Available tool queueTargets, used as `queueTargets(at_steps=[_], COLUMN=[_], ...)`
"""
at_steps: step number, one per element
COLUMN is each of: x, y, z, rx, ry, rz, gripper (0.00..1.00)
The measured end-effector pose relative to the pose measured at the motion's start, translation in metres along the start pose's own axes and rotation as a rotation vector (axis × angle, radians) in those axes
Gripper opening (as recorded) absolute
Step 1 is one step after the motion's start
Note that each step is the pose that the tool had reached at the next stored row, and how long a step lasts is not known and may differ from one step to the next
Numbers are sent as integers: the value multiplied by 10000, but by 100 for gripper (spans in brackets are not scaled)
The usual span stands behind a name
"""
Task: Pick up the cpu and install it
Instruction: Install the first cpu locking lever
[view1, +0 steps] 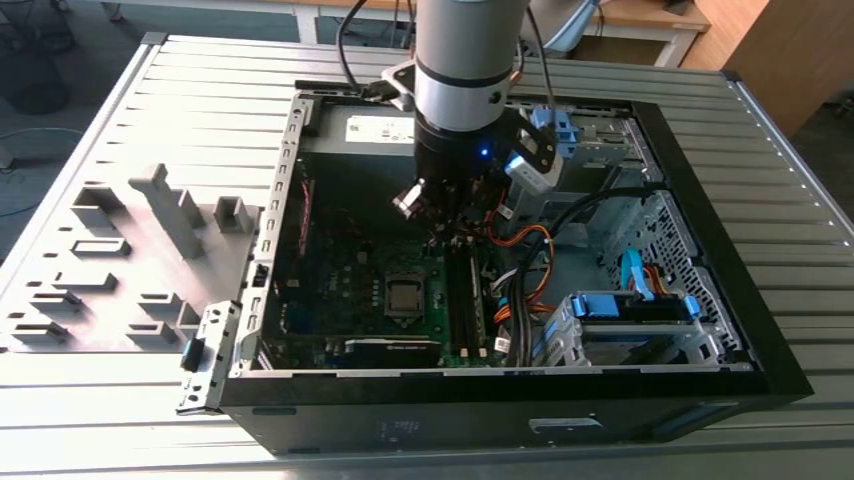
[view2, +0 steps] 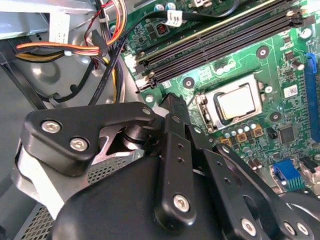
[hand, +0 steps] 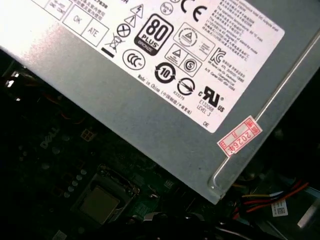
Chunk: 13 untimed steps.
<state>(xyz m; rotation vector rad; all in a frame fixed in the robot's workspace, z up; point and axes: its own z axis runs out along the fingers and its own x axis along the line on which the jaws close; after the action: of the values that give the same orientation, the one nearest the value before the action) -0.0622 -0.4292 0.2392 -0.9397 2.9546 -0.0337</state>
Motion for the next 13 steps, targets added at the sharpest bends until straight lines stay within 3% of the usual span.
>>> queueTargets(at_steps=[9, 13], x=[-11, -11], y=[50, 53], z=[32, 37], rx=[22, 112], ry=[10, 72], rz=[-100, -391], gripper=[11, 11])
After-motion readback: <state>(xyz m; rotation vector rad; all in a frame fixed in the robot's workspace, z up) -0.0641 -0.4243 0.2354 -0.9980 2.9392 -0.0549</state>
